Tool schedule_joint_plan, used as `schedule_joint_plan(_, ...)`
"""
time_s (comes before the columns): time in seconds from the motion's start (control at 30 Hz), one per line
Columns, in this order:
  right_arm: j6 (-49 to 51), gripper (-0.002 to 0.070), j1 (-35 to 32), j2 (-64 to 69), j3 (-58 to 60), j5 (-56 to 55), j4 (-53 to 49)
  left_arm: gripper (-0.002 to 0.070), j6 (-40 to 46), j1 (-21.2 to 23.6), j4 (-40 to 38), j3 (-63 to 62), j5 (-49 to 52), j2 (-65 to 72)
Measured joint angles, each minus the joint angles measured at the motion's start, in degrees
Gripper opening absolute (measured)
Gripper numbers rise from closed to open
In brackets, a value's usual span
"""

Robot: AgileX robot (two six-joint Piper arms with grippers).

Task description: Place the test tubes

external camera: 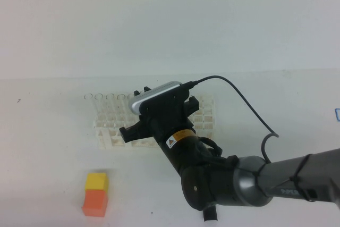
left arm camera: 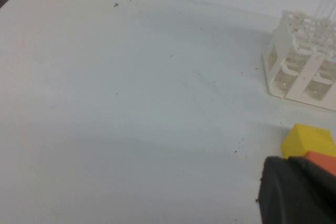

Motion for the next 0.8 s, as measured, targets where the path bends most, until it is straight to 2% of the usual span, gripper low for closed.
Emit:
schedule_joint_plan(0.2,-1.49,0.0246,0.0,-0.36,0.0,1.49,1.11,-0.0001,0.0,0.0,0.0,0.0,0.0,0.0)
schedule_joint_plan(0.47,-6.79,0.0268,0.0,-6.93,0.0,1.74,2.43,-0.0001,0.0,0.0,0.0,0.0,0.0,0.0)
schedule_joint_plan(0.7,-14.42,0.0251,0.0,-18.13,0.0,2.05,-0.25,-0.0001,0.0,0.0,0.0,0.0,0.0,0.0)
schedule_joint_plan(0.8,-17.21,0.016,0.0,-23.08,0.0,2.77,-2.63,-0.0001,0.0,0.0,0.0,0.0,0.0,0.0)
